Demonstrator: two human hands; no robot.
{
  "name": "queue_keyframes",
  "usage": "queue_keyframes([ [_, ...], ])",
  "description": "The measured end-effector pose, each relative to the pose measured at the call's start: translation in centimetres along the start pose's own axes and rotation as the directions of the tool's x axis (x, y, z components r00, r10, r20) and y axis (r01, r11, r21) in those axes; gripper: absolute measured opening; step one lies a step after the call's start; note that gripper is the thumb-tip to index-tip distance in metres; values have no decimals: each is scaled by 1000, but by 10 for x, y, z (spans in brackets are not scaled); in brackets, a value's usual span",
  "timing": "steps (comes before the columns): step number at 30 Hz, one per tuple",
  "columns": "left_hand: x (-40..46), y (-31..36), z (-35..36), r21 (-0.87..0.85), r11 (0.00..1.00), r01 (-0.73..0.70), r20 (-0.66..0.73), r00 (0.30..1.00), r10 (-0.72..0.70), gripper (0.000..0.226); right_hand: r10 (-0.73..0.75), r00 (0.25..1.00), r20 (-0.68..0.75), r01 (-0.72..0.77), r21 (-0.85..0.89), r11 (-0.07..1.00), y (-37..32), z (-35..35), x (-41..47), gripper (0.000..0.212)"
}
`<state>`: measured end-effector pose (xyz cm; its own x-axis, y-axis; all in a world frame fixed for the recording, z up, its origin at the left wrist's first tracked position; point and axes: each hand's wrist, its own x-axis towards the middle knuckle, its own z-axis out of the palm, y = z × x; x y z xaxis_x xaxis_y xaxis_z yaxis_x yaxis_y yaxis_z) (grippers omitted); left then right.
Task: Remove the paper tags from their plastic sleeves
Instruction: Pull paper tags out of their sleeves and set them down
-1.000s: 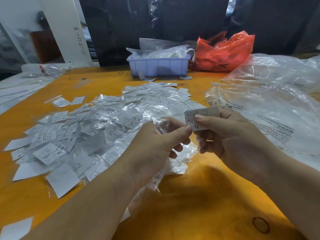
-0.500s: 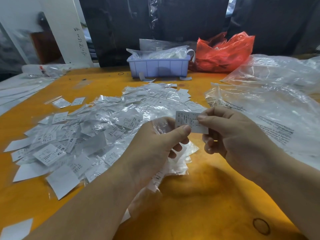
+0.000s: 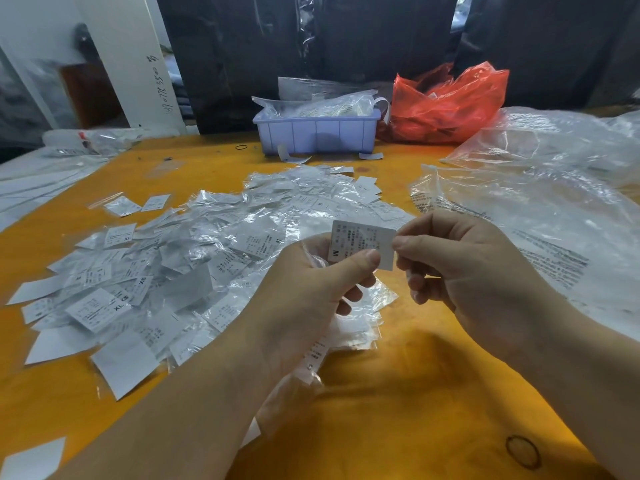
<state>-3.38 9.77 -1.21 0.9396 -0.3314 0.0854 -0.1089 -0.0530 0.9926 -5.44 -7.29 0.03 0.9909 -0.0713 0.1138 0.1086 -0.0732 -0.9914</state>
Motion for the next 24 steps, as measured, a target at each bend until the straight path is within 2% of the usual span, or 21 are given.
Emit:
queue_keyframes([
  [5, 0, 0, 0, -9, 1000, -4, 10, 1000, 4, 10, -12, 999, 41, 12, 12, 1000, -1, 1, -2, 10],
  [13, -1, 2, 2, -7, 1000, -14, 7, 1000, 14, 23, -33, 995, 99, 30, 37, 999, -2, 2, -4, 10],
  [24, -2, 3, 2, 14, 1000, -13, -40, 999, 14, 39, -40, 997, 73, 41, -11, 999, -2, 0, -3, 13],
])
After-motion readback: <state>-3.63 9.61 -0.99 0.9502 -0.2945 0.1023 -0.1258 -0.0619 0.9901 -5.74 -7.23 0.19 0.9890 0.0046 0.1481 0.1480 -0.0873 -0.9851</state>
